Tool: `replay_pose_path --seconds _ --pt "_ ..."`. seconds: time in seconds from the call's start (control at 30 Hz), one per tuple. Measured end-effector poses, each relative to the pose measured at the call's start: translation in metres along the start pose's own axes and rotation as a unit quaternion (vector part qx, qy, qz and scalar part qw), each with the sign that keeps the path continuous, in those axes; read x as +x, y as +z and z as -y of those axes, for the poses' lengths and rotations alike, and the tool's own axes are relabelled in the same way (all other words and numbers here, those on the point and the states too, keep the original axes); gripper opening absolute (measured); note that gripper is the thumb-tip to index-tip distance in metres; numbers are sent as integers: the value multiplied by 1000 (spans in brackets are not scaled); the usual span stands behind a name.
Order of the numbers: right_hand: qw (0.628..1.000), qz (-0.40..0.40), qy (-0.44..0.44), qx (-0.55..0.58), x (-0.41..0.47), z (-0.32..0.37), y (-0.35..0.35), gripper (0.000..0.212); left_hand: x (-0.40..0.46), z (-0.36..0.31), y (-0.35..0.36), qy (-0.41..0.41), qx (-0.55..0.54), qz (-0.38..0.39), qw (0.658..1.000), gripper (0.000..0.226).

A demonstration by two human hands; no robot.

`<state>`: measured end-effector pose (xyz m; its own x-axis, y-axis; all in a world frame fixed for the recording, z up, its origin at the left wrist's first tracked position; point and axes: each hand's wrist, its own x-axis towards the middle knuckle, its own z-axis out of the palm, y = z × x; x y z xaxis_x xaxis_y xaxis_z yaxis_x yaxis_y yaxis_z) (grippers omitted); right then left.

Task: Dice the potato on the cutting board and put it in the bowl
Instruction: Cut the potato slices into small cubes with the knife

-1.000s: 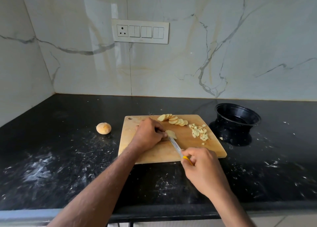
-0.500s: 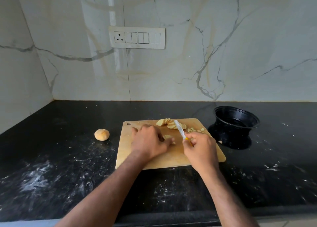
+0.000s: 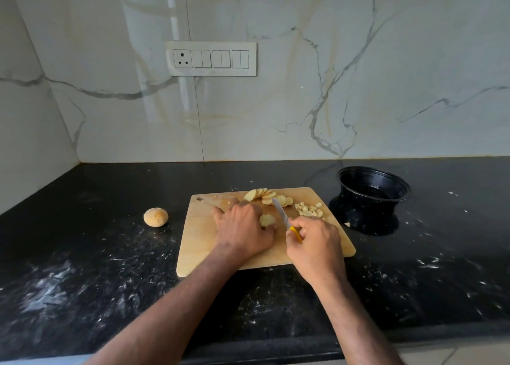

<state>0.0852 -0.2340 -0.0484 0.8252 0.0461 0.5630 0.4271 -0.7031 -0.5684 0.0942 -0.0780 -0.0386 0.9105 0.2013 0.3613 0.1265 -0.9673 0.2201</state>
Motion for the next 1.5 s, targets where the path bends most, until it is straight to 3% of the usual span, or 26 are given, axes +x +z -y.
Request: replay_pose_path --seconds 0.13,0.3,0.5,0.73,1.1,1.33,1.5 --pt "1000 6 -14 -17 -2 1 -1 21 4 4 -2 27 -43 27 998 20" --pt "997 35 -12 -73 -7 2 -5 25 8 10 -5 68 -76 43 994 38" --pt "991 54 -13 -118 -9 8 -8 30 16 22 -9 94 -133 72 984 37" --pt "991 70 -32 -109 -11 13 -7 31 17 29 -6 75 -160 26 984 26" --pt "991 56 3 -122 -12 17 -10 30 21 33 -4 94 -186 51 977 27" --pt "990 85 -22 -110 -14 22 -7 31 23 36 -3 131 -251 58 957 23" --pt "988 64 22 -139 -13 19 -16 29 24 43 -5 100 -282 51 953 16"
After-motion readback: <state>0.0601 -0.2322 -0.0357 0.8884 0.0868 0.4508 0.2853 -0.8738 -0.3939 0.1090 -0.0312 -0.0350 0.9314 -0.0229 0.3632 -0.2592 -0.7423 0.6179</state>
